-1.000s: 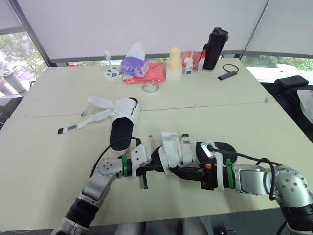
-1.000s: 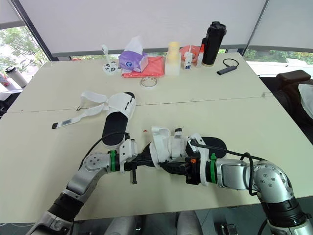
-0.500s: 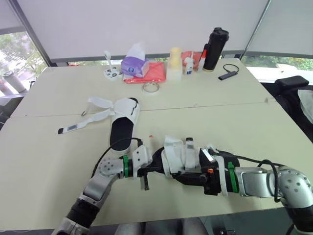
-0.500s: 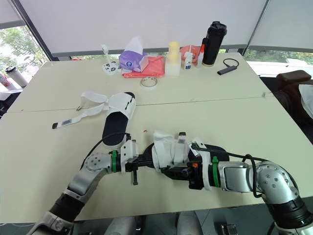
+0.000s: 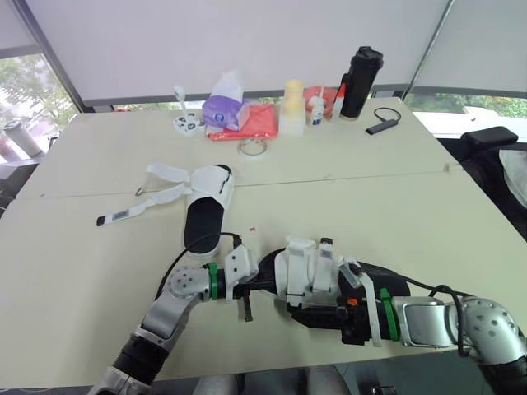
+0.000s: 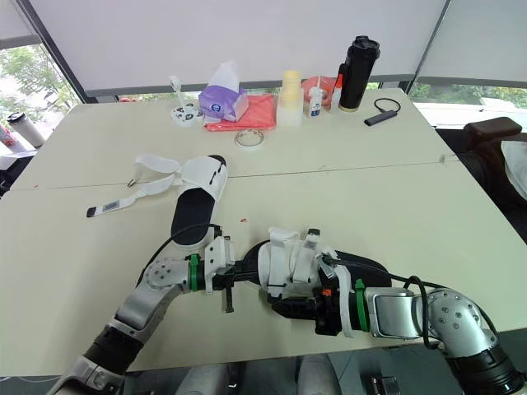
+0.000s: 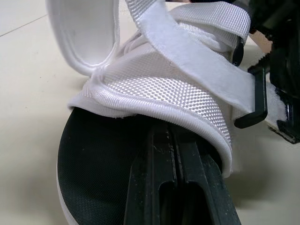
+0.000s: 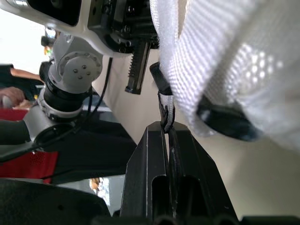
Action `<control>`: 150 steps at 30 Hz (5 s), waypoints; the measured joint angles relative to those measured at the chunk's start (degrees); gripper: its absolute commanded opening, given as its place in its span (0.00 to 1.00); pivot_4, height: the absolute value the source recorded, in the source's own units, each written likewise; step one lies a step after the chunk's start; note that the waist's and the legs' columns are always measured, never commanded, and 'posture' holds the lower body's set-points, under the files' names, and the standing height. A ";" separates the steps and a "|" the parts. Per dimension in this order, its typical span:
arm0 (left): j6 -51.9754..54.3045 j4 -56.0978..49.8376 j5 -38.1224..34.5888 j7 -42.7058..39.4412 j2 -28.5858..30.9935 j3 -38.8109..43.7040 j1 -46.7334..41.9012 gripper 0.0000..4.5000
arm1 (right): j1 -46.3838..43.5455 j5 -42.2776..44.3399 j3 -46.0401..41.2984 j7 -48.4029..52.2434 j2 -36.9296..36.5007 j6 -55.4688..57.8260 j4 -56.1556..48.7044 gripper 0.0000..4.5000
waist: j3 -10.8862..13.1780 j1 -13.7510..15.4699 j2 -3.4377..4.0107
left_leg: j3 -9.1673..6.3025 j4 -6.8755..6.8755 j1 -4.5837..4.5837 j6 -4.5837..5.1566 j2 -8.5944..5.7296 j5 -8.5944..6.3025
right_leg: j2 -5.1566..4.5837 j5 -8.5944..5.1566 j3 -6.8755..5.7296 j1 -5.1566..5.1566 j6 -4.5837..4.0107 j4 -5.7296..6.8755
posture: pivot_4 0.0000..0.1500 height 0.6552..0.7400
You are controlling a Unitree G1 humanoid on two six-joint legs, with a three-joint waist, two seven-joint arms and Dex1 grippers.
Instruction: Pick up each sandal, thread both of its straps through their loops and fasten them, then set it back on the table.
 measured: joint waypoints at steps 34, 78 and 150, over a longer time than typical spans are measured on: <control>3.75 -3.47 -1.19 0.22 1.14 0.03 1.53 0.00 | 1.79 -21.36 -1.13 28.39 -14.78 1.97 -10.65 0.01 | 0.01 0.14 -0.02 | 0.04 -0.09 -0.08 0.01 0.00 -0.03 | -0.03 0.01 -0.04 0.02 0.02 -0.34 | 1.00 1.00; 3.25 -1.32 -1.13 0.13 0.37 -0.35 -0.19 0.00 | -7.49 -38.02 -0.92 30.72 -1.95 2.38 -1.75 0.87 | 0.00 0.01 -0.02 | -0.02 -0.03 0.04 0.04 -0.04 -0.02 | 0.01 0.15 -0.12 0.31 -0.01 -0.55 | 1.00 1.00; 2.02 0.14 -1.07 1.04 0.16 0.02 -0.91 0.00 | -24.63 -25.47 -5.97 27.00 3.34 7.80 4.97 0.88 | 0.01 -0.02 0.01 | -0.02 -0.03 0.01 0.07 -0.08 -0.03 | 0.05 0.16 -0.12 0.24 0.02 -0.46 | 1.00 1.00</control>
